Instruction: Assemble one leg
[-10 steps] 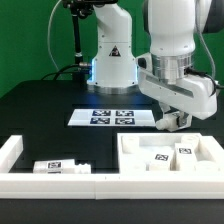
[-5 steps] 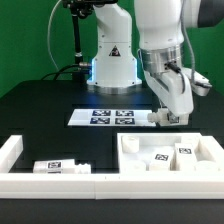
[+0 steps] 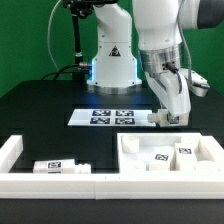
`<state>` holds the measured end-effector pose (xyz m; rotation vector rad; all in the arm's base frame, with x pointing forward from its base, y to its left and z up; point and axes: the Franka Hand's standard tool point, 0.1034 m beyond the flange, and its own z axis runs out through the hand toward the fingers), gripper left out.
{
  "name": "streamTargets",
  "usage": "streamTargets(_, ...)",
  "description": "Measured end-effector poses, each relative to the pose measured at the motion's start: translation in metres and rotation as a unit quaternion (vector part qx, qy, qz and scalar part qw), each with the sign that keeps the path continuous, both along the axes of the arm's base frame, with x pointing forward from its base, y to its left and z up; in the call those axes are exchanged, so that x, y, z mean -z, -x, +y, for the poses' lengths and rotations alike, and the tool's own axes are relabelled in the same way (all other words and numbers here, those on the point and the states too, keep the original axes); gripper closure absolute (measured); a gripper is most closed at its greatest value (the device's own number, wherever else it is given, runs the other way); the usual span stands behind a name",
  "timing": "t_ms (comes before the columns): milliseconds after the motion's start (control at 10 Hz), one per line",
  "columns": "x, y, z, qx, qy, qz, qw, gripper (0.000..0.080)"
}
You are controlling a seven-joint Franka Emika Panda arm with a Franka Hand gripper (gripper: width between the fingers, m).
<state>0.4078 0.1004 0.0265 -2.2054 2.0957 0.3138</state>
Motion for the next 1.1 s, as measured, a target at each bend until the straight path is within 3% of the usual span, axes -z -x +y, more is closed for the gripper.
streamTargets(300,0.0,0.006,-0.014,0.204,-0.01,0.028,0.979,0.0514)
streamTargets(500,-0.001,0.007,-0.003,0.204,-0.007,0.032,0.978,0.0514)
streamTargets(900,-0.001,0.008,-0.004,0.215,-0.007,0.04,0.976,0.0514)
streamTargets(1100,-0.008,0.017,0.0,0.299,0.007,0.105,0.948,0.0513)
